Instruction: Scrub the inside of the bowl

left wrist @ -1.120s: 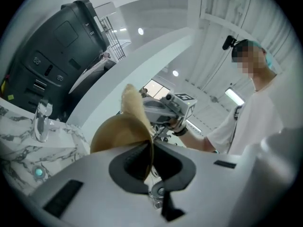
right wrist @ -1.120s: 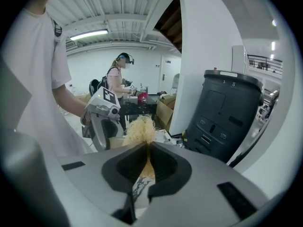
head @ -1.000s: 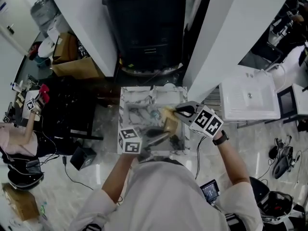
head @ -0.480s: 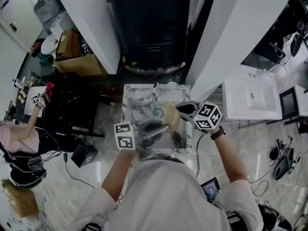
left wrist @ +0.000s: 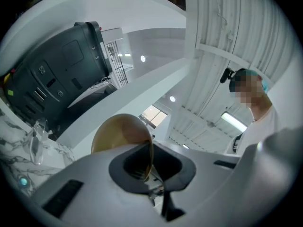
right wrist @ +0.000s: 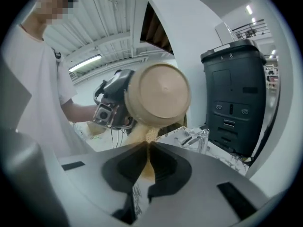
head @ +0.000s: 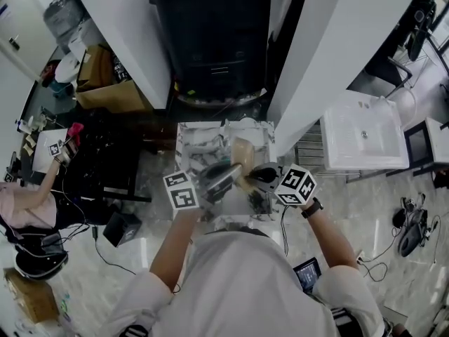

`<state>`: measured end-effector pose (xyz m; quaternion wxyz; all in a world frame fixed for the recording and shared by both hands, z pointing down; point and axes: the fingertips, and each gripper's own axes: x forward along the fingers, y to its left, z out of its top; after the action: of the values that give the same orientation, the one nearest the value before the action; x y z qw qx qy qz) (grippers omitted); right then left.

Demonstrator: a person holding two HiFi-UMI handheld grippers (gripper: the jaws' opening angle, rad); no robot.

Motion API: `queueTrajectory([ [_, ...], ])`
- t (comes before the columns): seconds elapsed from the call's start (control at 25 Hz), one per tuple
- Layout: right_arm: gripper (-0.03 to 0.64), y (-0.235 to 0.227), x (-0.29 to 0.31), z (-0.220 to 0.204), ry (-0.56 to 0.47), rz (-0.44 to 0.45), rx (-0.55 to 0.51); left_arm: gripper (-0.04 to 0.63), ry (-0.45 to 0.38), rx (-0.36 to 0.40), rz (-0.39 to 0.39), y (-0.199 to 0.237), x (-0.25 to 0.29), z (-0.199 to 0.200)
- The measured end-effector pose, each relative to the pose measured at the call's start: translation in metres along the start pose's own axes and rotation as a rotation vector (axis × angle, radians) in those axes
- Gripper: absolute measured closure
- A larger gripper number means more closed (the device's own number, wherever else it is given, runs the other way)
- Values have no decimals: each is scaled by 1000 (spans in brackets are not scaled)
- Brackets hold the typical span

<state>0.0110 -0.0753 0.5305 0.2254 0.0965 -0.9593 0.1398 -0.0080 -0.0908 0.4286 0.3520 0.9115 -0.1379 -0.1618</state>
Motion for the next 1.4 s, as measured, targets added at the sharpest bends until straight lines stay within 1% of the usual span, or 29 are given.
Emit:
queueTrajectory([
  [0.12, 591, 17, -5, 6, 11, -3, -61, 577, 18, 33, 62, 13, -3, -1],
  [0.24, 591, 23, -19, 20, -7, -34, -103, 577, 66, 72, 103, 25, -10, -10],
  [0.36, 591, 23, -35, 40, -22, -71, -155, 577, 95, 58, 111, 27, -19, -18],
  [0.52, 591, 20, -49, 60, -13, -113, -238, 577, 121, 37, 92, 22, -24, -28],
  [0.6, 591, 16, -56, 71, -37, -126, -235, 577, 151, 46, 86, 22, -24, -36],
  [0.68, 591, 9, -59, 78, -50, -144, -229, 577, 184, 56, 58, 16, -24, -45],
  [0.8, 591, -8, -57, 78, -25, -184, -233, 577, 219, 72, 4, 0, -18, -56],
  [0.92, 591, -25, -53, 69, 5, -228, -224, 577, 249, 98, -21, -13, -16, -61],
  [1.0, 591, -35, -52, 61, 25, -258, -216, 577, 240, 93, -45, -19, -16, -60],
  [1.16, 591, -47, -46, 41, 52, -279, -177, 577, 137, 38, -75, -32, -12, -37],
  [1.28, 591, -45, -38, 27, 65, -263, -148, 577, 75, 18, -88, -33, -10, -19],
  [1.4, 591, -33, -30, 19, 61, -226, -122, 577, 22, 2, -85, -29, -9, -4],
])
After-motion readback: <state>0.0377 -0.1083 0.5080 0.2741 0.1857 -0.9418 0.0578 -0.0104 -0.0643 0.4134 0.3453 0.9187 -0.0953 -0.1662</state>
